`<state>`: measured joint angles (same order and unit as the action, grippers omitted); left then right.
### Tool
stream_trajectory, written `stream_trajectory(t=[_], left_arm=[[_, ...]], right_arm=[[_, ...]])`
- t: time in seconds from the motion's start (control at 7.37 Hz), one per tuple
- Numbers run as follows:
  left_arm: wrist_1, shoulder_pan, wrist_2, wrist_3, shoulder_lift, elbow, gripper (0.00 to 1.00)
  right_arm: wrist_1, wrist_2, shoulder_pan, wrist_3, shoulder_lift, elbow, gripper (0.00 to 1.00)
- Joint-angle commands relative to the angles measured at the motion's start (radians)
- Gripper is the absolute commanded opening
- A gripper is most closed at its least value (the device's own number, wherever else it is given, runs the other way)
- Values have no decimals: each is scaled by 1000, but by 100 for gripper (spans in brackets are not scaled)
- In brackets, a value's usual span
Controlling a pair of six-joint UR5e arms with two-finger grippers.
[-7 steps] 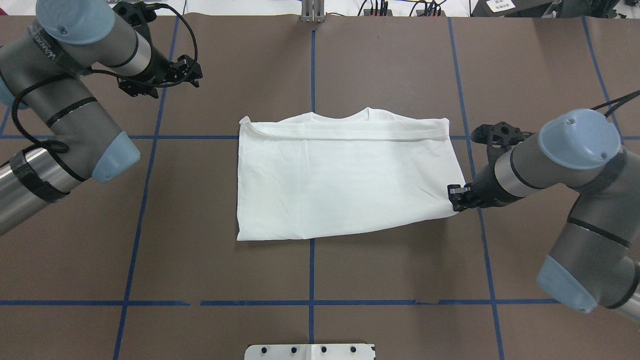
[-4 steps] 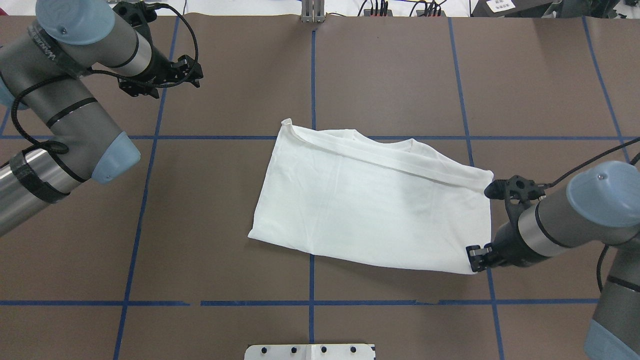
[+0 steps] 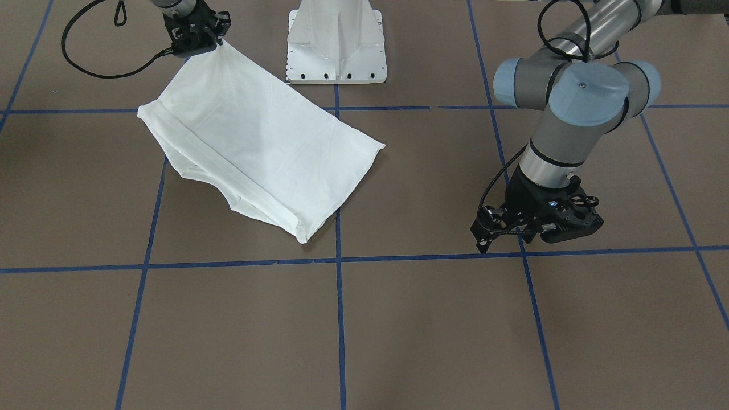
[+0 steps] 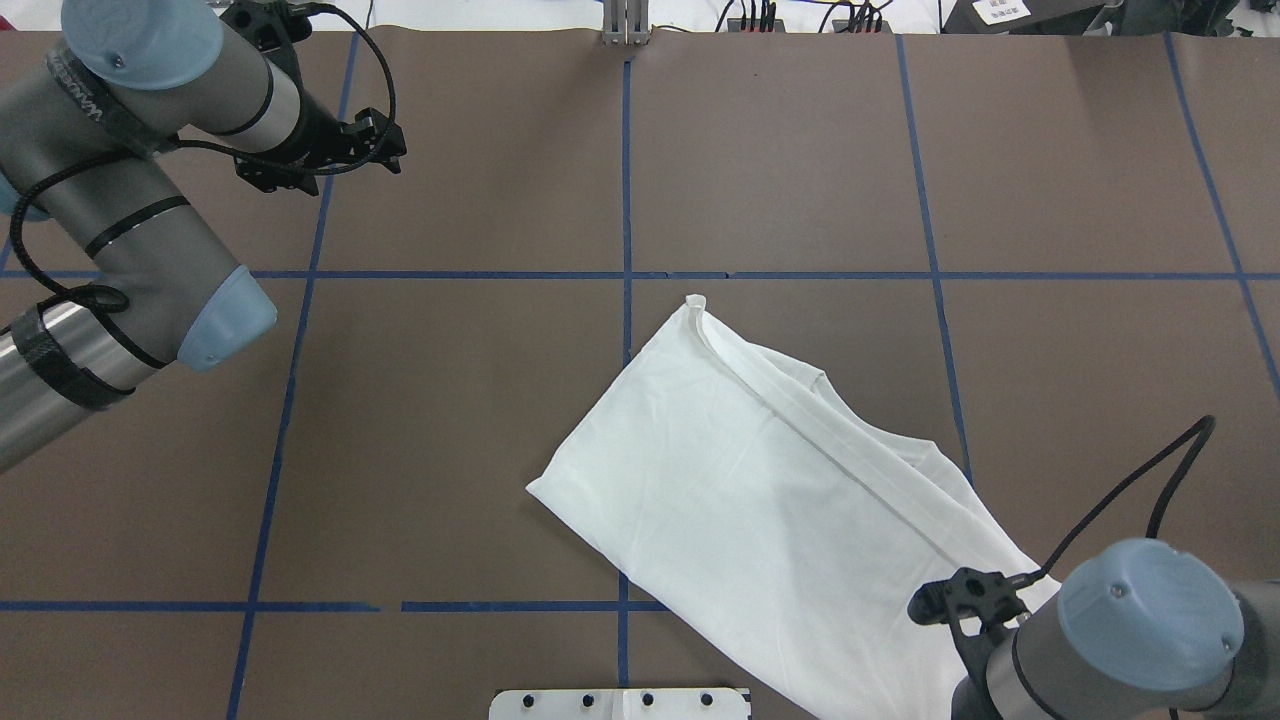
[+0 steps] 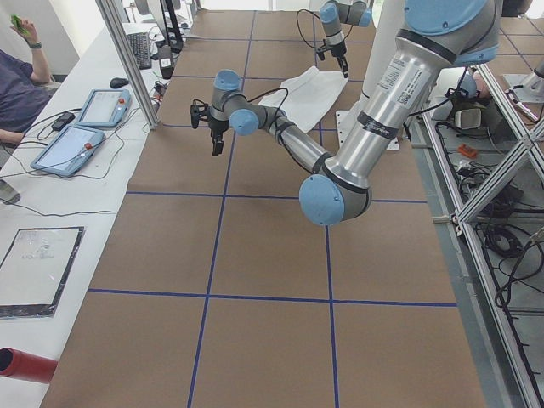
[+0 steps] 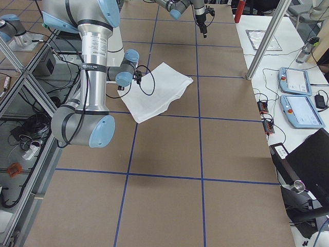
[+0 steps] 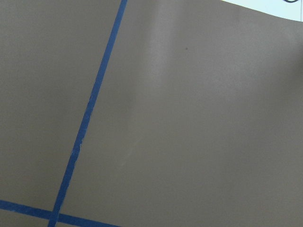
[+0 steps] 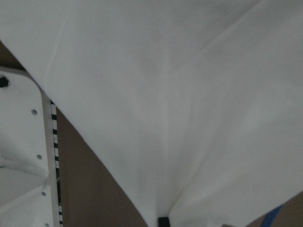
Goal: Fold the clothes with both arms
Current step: 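Drag the folded shirt with the right gripper toward the robot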
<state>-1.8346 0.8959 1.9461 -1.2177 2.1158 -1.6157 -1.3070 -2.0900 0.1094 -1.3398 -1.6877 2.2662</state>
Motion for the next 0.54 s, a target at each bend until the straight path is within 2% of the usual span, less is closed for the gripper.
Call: stream_trajectory(t=[0.0,0.27,0.41], left_arm=[[0,-2,4,3,0,-6,98],[0,-49,10,1,0,-25,99],[11,-84,16,0,-4,-68,99]], right_arm=[[3,46,-89,-59,11,-1,100],[8,50,39,-59,65,0,100],[8,48,132,-52,112,-2,100]])
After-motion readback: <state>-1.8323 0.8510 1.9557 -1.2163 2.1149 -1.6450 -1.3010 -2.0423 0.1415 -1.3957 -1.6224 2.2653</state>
